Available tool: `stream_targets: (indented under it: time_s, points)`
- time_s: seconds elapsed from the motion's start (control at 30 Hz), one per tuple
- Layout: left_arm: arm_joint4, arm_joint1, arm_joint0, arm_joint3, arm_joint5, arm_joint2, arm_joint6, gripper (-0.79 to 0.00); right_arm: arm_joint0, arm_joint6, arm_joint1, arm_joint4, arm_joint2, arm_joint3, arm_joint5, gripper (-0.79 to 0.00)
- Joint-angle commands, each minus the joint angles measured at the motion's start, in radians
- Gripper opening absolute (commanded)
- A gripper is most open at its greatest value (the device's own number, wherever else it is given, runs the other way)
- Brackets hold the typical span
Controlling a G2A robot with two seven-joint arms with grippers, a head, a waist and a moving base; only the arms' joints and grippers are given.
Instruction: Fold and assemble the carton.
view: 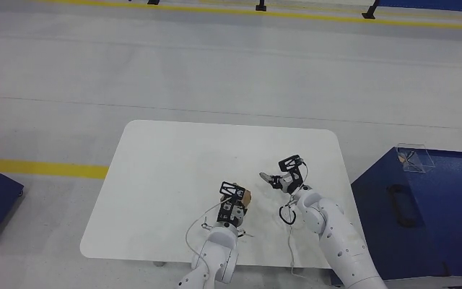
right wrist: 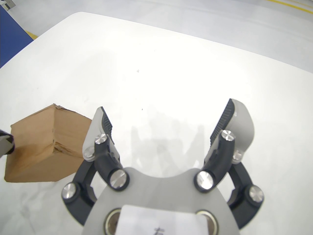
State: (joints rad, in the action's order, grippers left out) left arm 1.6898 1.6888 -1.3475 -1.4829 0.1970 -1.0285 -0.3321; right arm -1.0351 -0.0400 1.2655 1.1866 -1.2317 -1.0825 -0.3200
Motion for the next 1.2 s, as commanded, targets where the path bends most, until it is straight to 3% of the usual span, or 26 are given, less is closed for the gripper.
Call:
stream_targets:
  time_s: [0.0, 0.1, 0.23, 0.53, 0.57, 0.6, 0.63, 0.7, 0.73, 0.97, 1.17]
  points:
    - [0.005, -0.002, -0.003, 0.007, -0.002, -0.003, -0.018, -0.785, 0.0, 0.0, 0.0, 0.0, 0.0, 0.0, 0.0, 0.0]
    - [0.031, -0.003, 0.008, 0.026, 0.016, -0.004, -0.029, -0.785, 0.0, 0.0, 0.0, 0.0, 0.0, 0.0, 0.0, 0.0]
    - [-0.033, -0.002, -0.008, -0.028, 0.014, -0.009, 0.032, -0.785, 0.0, 0.0, 0.0, 0.0, 0.0, 0.0, 0.0, 0.0]
    - [-0.129, -0.019, -0.174, -0.205, -0.025, -0.021, 0.527, -0.785, 0.0, 0.0, 0.0, 0.0, 0.0, 0.0, 0.0, 0.0]
    - [-0.14, -0.022, -0.197, -0.217, -0.032, -0.02, 0.585, -0.588, 0.0, 0.0, 0.0, 0.0, 0.0, 0.0, 0.0, 0.0]
    - [-0.14, -0.022, -0.197, -0.217, -0.032, -0.02, 0.585, 0.0, 0.0, 0.0, 0.0, 0.0, 0.0, 0.0, 0.0, 0.0]
    - [-0.137, -0.021, -0.188, -0.213, -0.03, -0.02, 0.548, -0.785, 0.0, 0.0, 0.0, 0.0, 0.0, 0.0, 0.0, 0.0]
    - [-0.141, -0.022, -0.2, -0.218, -0.033, -0.02, 0.621, -0.771, 0.0, 0.0, 0.0, 0.0, 0.0, 0.0, 0.0, -0.001]
    - [-0.141, -0.022, -0.199, -0.218, -0.033, -0.02, 0.623, -0.744, 0.0, 0.0, 0.0, 0.0, 0.0, 0.0, 0.0, -0.001]
    - [-0.14, -0.022, -0.197, -0.217, -0.032, -0.02, 0.585, -0.29, 0.0, 0.0, 0.0, 0.0, 0.0, 0.0, 0.0, -0.001]
    - [-0.14, -0.022, -0.197, -0.217, -0.032, -0.02, 0.586, -0.056, 0.0, 0.0, 0.0, 0.0, 0.0, 0.0, 0.0, 0.0]
